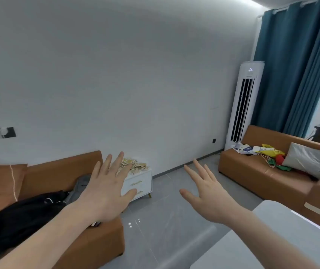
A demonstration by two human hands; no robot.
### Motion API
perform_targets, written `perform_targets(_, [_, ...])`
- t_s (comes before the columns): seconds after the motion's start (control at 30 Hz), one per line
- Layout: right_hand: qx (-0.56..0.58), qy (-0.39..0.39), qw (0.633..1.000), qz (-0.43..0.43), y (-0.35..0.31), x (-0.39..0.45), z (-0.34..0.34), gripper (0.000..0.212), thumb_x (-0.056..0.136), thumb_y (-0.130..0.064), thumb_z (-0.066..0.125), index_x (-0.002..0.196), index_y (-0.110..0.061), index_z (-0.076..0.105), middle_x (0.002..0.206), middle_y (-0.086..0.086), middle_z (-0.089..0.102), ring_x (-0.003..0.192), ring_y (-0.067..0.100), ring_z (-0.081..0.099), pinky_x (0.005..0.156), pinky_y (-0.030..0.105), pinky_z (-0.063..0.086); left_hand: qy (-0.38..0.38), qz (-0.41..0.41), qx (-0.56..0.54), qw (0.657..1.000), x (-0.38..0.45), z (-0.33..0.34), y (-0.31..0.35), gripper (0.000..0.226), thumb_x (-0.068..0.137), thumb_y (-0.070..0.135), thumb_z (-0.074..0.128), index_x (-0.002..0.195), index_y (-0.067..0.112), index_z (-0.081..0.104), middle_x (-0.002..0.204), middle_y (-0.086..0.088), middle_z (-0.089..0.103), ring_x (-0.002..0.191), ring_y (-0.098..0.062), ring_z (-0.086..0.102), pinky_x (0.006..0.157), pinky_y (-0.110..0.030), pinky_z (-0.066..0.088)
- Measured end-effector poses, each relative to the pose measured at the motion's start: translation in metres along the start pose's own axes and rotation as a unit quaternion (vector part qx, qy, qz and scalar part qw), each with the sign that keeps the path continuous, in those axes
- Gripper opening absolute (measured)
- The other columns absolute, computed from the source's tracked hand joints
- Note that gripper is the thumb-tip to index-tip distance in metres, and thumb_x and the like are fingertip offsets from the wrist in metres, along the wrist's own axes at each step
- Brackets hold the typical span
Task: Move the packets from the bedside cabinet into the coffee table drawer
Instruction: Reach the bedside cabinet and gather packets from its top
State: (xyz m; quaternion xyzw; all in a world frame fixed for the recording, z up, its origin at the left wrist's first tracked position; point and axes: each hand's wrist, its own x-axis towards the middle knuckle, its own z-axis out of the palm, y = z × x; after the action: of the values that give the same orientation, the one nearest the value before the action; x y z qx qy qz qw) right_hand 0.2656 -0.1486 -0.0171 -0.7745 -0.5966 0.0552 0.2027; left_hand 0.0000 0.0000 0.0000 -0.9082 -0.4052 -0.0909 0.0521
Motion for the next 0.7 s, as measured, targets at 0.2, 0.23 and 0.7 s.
perform_targets(0.2, [-0.008, -0.038, 0.998, 0.042, 0.009, 0.039, 0.045, 0.078, 0.1, -0.07, 0.037, 0.164, -0.045, 0.001, 0.17, -0.019, -0.02, 0.159, 0.016, -0.019, 0.131, 0.043, 0.008, -0.051, 0.0, -0.029, 0.998, 0.042, 0.057, -0.043, 0.077, 0.101, 0.064, 0.031, 0.166, 0.032, 0.003, 0.17, 0.003, -0.026, 0.156, -0.025, -0.024, 0.128, -0.048, -0.009])
perform_targets(0.23, [-0.01, -0.047, 0.998, 0.049, 0.013, 0.048, 0.051, 0.078, 0.1, -0.071, 0.037, 0.164, -0.045, 0.0, 0.17, -0.019, -0.021, 0.159, 0.016, -0.019, 0.131, 0.043, 0.007, -0.067, -0.002, -0.034, 0.997, 0.05, 0.069, -0.048, 0.077, 0.101, 0.064, 0.032, 0.166, 0.032, 0.003, 0.169, 0.003, -0.027, 0.156, -0.025, -0.025, 0.128, -0.048, -0.009])
perform_targets(0.7, [0.038, -0.128, 0.989, 0.071, 0.102, 0.27, 0.114, 0.076, 0.103, -0.065, 0.039, 0.165, -0.041, 0.001, 0.17, -0.016, -0.023, 0.159, 0.017, -0.019, 0.13, 0.045, 0.011, -0.126, -0.03, -0.068, 0.989, 0.262, 0.185, -0.094, 0.076, 0.1, 0.065, 0.031, 0.165, 0.034, 0.006, 0.167, 0.008, -0.031, 0.156, -0.022, -0.025, 0.129, -0.047, -0.008])
